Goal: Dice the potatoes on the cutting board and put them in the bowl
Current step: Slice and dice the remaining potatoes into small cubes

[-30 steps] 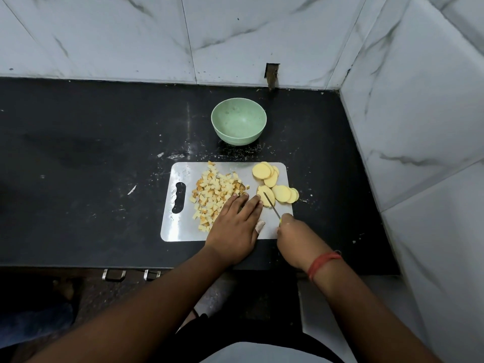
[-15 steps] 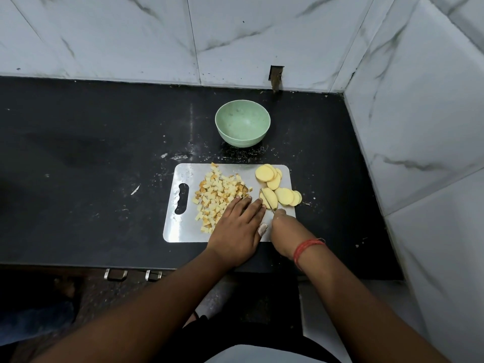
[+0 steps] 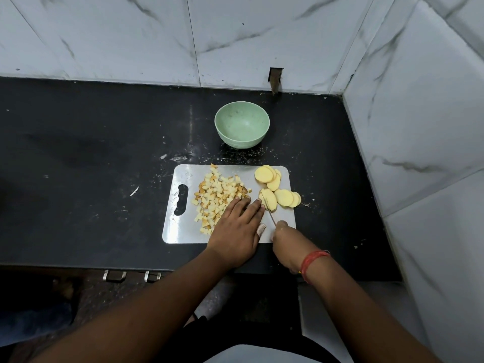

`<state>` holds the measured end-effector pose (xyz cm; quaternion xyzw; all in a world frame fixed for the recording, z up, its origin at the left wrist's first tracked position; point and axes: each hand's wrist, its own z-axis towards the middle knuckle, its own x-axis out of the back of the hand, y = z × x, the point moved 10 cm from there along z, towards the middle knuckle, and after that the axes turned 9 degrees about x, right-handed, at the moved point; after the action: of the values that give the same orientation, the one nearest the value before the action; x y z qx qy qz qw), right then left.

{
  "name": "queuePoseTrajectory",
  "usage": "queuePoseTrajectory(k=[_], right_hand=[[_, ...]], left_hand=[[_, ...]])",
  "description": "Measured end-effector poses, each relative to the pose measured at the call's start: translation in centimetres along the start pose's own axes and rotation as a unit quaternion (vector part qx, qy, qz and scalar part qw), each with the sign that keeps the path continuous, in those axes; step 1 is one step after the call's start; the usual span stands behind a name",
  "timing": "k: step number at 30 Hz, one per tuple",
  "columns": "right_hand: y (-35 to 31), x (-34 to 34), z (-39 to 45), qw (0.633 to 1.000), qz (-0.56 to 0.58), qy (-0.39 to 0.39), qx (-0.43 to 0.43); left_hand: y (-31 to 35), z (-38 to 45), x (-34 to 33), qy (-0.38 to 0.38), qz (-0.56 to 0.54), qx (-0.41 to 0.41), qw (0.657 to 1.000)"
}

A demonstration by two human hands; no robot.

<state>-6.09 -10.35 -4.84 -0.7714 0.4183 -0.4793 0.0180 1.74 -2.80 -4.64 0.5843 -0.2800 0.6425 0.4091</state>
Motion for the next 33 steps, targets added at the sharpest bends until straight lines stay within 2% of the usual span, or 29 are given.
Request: queuePoseTrajectory(k=[7, 11, 13, 18, 21, 23, 26, 33], right_hand=[[1.3, -1.6, -2.2, 0.999, -0.032, -0.024, 0.018], [1.7, -2.0, -3.4, 0.999, -0.029, -0.009, 0.035], [1.9, -1.3, -4.0, 0.999, -0.006, 0.031, 0.040], [1.8, 3.2, -4.1, 0.978, 0.053, 0.188, 0.068], [2.7, 6.4, -2.4, 0.961, 0.076, 0.263, 0.041], [3.5, 7.7, -0.6, 0.954, 0.088, 0.286, 0.012], [3.7, 8.2, 2.0, 0.963, 0.086, 0.256, -0.012], [2.4, 8.7, 5.1, 0.973, 0.041, 0.226, 0.022]], left_hand=[[0.0, -0.1, 0.0, 0.000, 0.002, -0.002, 1.000], [0.1, -0.2, 0.2, 0.003, 0.015, -0.007, 1.000], [0.4, -0.3, 0.3, 0.014, 0.013, -0.017, 1.000], [2.1, -0.8, 0.5, 0.046, 0.016, -0.087, 0.995], [2.2, -0.8, 0.4, 0.044, 0.024, -0.091, 0.995], [2.1, -0.8, 0.3, 0.040, 0.025, -0.090, 0.995], [2.2, -0.8, 0.0, 0.028, 0.025, -0.089, 0.995], [2.5, -0.6, 0.4, 0.028, 0.017, -0.103, 0.994]])
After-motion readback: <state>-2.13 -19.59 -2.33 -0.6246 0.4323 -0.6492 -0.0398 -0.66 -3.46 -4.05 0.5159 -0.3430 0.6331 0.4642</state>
